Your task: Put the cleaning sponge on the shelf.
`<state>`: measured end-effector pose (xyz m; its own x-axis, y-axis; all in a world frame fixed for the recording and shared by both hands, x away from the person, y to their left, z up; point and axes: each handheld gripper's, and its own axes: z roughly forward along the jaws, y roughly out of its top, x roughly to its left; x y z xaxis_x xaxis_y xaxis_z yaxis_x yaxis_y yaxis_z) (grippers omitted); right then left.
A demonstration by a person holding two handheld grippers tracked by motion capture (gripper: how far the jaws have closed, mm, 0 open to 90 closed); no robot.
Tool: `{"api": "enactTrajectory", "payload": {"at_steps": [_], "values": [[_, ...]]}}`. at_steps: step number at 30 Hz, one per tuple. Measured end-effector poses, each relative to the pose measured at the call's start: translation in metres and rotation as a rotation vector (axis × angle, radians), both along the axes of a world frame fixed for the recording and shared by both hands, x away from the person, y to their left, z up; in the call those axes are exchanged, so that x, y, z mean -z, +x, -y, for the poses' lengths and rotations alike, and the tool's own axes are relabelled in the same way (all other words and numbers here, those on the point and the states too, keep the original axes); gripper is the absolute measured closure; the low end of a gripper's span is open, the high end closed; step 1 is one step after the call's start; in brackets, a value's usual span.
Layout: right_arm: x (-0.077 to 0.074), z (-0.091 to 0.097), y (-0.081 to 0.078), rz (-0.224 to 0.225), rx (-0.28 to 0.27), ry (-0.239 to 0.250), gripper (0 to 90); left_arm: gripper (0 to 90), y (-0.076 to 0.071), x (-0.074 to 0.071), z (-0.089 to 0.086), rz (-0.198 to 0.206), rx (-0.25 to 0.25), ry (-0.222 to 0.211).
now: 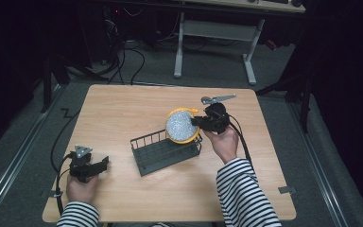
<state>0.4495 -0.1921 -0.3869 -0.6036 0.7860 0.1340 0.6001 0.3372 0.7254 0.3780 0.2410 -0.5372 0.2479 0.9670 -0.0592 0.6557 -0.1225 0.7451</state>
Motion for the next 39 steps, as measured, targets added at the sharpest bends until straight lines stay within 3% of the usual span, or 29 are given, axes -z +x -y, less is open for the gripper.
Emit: {"api": "enactTrajectory", "payload": {"at_steps": [6, 10, 21, 27, 28, 31, 34, 36, 37, 39], "values": [[0.009, -0.008, 0.006, -0.011, -0.001, -0.017, 80.9, 26.5, 0.000, 0.000, 0.000, 0.002, -0.001, -0.001], [0.016, -0.011, 0.007, -0.021, 0.005, -0.055, 80.8, 26.5, 0.000, 0.000, 0.000, 0.001, 0.000, -0.001], [0.030, -0.010, 0.005, -0.047, -0.014, -0.070, 81.1, 26.6, 0.000, 0.000, 0.000, 0.002, -0.001, 0.002], [0.034, -0.016, 0.001, -0.044, -0.041, -0.122, 81.0, 26.6, 0.000, 0.000, 0.000, 0.001, -0.001, 0.001], [0.037, -0.019, 0.000, -0.041, -0.048, -0.162, 81.1, 26.6, 0.000, 0.000, 0.000, 0.002, -0.001, 0.002], [0.040, -0.022, -0.002, -0.040, -0.061, -0.199, 81.1, 26.6, 0.000, 0.000, 0.000, 0.001, -0.001, 0.001], [0.040, -0.021, -0.002, -0.050, -0.055, -0.184, 80.6, 26.6, 0.000, 0.000, 0.000, 0.001, 0.000, 0.001], [0.040, -0.020, -0.002, -0.057, -0.045, -0.178, 77.0, 26.6, 0.000, 0.000, 0.000, 0.000, 0.001, -0.001], [0.038, -0.020, -0.003, -0.046, -0.034, -0.183, 69.0, 26.6, 0.000, 0.000, 0.000, 0.001, 0.000, 0.000], [0.036, -0.018, -0.005, -0.036, -0.022, -0.162, 63.0, 26.6, 0.000, 0.000, 0.000, 0.001, -0.001, 0.001]]}}
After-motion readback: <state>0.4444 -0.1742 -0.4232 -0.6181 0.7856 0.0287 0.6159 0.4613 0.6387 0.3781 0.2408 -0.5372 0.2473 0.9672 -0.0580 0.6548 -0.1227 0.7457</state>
